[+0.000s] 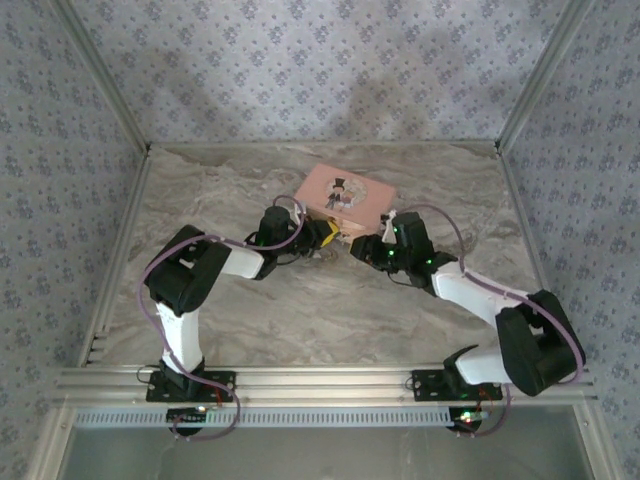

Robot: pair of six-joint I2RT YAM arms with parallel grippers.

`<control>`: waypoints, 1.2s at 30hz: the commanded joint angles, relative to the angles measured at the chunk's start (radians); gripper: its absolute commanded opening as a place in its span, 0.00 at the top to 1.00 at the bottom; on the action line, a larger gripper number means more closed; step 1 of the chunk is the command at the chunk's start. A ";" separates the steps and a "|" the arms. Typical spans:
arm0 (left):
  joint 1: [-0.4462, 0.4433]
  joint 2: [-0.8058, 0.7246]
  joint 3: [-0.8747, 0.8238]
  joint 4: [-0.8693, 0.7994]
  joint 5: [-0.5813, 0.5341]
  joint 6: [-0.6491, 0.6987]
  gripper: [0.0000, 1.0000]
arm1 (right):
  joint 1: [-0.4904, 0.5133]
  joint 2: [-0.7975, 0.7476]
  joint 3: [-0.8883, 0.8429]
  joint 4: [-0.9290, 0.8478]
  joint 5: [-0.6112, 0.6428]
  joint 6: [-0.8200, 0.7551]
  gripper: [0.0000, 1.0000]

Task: Unlock the padlock with the key

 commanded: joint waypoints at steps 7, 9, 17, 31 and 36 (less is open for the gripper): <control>-0.010 -0.008 0.013 0.042 0.043 0.001 1.00 | 0.126 0.037 0.239 -0.377 0.290 -0.376 0.60; -0.010 -0.008 0.015 0.039 0.047 -0.002 1.00 | 0.144 0.060 0.284 -0.413 0.330 -0.419 0.56; -0.010 -0.015 0.028 0.019 0.065 -0.008 1.00 | 0.170 0.161 0.394 -0.461 0.379 -0.597 0.53; 0.016 -0.020 0.039 0.007 0.102 -0.037 1.00 | 0.179 0.293 0.450 -0.427 0.391 -0.737 0.57; 0.017 -0.018 0.042 0.011 0.104 -0.043 1.00 | 0.197 0.320 0.456 -0.411 0.446 -0.762 0.57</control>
